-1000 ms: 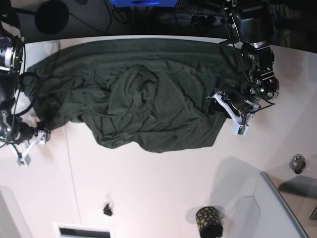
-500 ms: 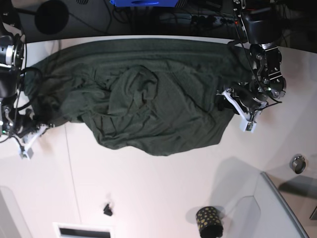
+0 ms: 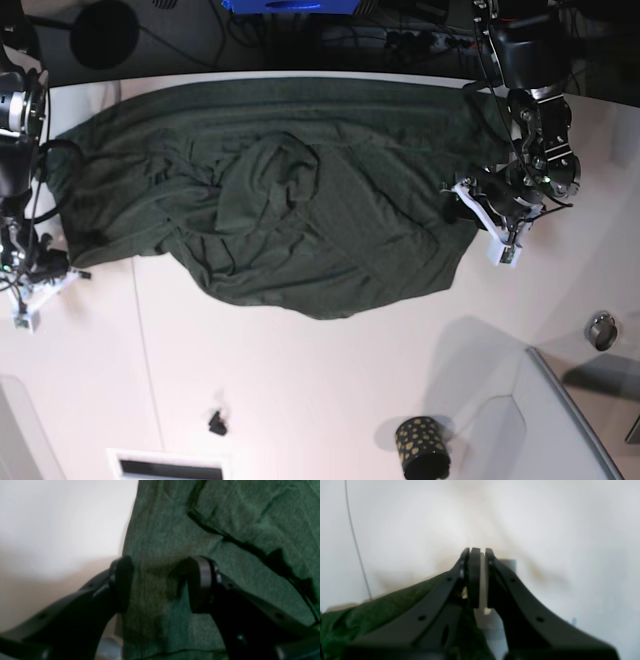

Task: Layout the t-shirt on the table in an organized manner, then fold the t-shirt properly
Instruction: 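Hold the shirt side edges with both grippers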

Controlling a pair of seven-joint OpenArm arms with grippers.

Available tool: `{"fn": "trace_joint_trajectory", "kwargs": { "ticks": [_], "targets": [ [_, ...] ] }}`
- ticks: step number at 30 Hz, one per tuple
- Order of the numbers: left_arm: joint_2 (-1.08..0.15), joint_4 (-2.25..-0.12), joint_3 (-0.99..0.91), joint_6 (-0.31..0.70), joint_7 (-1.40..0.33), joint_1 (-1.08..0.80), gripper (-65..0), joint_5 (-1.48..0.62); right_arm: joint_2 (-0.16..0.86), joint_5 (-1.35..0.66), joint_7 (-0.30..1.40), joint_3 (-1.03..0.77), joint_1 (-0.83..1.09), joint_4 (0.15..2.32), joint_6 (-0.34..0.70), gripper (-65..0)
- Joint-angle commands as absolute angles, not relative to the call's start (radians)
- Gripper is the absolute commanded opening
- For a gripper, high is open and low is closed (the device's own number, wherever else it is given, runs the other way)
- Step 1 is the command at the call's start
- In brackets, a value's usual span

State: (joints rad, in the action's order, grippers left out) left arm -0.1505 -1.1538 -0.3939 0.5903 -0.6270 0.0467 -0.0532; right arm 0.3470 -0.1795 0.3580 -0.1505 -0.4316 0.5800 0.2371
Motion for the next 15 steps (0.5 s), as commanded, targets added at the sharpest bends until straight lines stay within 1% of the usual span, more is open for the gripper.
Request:
{"fn": "trace_joint_trajectory", "kwargs": {
  "ticks": [1,3,4,5,6,8,9,10,11,12,13,14,15],
  "targets": [
    [-0.160,-1.170,-0.398,0.590,-0.622,0.056,-32.3,-0.059,0.372,-0.186,0.335,-0.154,-0.458,0.590,0.231,-62.1],
    [-0.165,-1.175,-0.398,0.590,-0.622,0.056,-32.3,-0.059,0.371,-0.189,0.334,-0.159,-0.458,0.602,0.239,-61.2],
    [-0.168,-1.188,-0.398,0.590,-0.624,0.056,-32.3,-0.061,0.371,-0.191,0.334,-0.160,-0.458,0.621,0.255,-61.1],
    [-0.168,-1.207,-0.400,0.590,-0.625,0.054,-32.3,-0.062,0.371,-0.191,0.340,-0.160,-0.452,0.651,0.292,-59.6],
    [-0.168,-1.231,-0.401,0.590,-0.625,0.042,-32.3,-0.065,0.371,-0.193,0.361,-0.162,-0.429,0.694,0.349,-55.7],
    [-0.168,-1.280,-0.414,0.588,-0.627,0.030,-32.3,-0.070,0.367,-0.193,0.433,-0.211,-0.387,0.816,0.446,-44.6],
    [-0.168,-1.300,-0.438,0.588,-0.628,0.031,-32.3,-0.070,0.363,-0.193,0.478,-0.251,-0.364,0.878,0.481,-36.6],
    [-0.168,-1.317,-0.469,0.588,-0.630,0.031,-32.3,-0.071,0.358,-0.191,0.529,-0.278,-0.349,0.929,0.498,-27.2],
    [-0.168,-1.325,-0.498,0.588,-0.630,0.036,-32.3,-0.071,0.346,-0.191,0.559,-0.285,-0.348,0.954,0.501,-19.4],
    [-0.166,-1.333,-0.518,0.588,-0.630,0.041,-32.3,-0.071,0.341,-0.189,0.576,-0.283,-0.344,0.963,0.501,-13.2],
    [-0.165,-1.339,-0.530,0.588,-0.631,0.041,-32.3,-0.071,0.343,-0.188,0.581,-0.280,-0.343,0.963,0.501,-9.0],
    [-0.165,-1.343,-0.526,0.588,-0.631,0.041,-32.3,-0.071,0.343,-0.186,0.584,-0.278,-0.341,0.960,0.501,-8.1],
    [-0.163,-1.348,-0.512,0.590,-0.631,0.041,-32.3,-0.071,0.343,-0.186,0.587,-0.277,-0.338,0.954,0.501,-9.0]
  ]
}}
